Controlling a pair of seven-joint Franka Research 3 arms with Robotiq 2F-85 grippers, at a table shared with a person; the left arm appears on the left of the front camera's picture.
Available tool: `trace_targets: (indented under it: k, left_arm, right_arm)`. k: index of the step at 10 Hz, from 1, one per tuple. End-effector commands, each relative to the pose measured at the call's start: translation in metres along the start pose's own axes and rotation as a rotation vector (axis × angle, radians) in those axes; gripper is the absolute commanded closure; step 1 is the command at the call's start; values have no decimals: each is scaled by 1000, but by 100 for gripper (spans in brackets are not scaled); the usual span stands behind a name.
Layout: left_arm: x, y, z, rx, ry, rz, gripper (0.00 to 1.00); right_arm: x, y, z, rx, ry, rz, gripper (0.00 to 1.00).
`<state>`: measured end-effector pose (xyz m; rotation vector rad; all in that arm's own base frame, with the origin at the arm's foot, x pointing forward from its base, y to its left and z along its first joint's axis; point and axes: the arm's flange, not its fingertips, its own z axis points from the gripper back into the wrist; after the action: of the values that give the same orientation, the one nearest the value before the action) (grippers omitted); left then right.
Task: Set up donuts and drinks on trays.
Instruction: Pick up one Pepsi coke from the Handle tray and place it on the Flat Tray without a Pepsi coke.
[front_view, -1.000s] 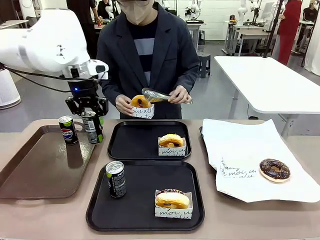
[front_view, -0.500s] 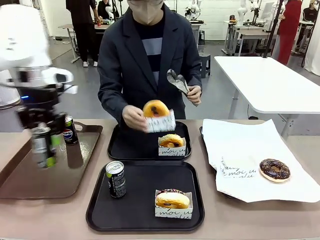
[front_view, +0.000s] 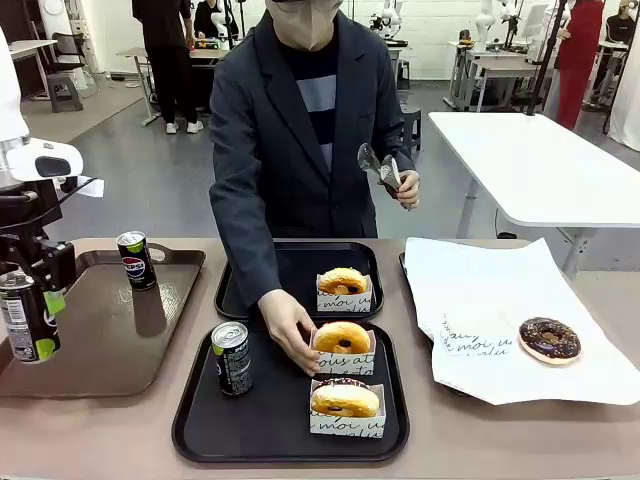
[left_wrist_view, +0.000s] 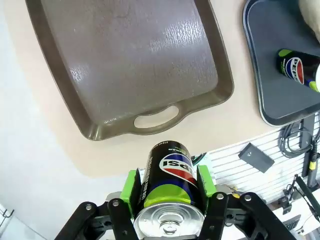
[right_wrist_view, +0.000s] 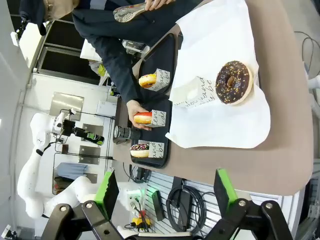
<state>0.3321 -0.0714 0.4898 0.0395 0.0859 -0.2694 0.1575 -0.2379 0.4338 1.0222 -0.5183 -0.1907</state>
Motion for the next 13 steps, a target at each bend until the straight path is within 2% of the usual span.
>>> trace_targets:
  k: [1,7,8,11,13]
  left_arm:
    - [-3,0,-2,-1,17,-4,43]
    - [-2,0,-4,-1,15,-1,43]
    - [6,-9,1,-2,-15,-46,43]
    - [81,-58,33,79,-29,-90,43]
    - [112,-94,46,121,-74,-120,43]
  right_arm:
    - [4,1,0,33,-21,16,0]
    - [4,1,0,33,-21,16,0]
    - [4,1,0,33,-21,16,0]
    - [4,1,0,33,-21,16,0]
    - [4,1,0,33,-21,16,0]
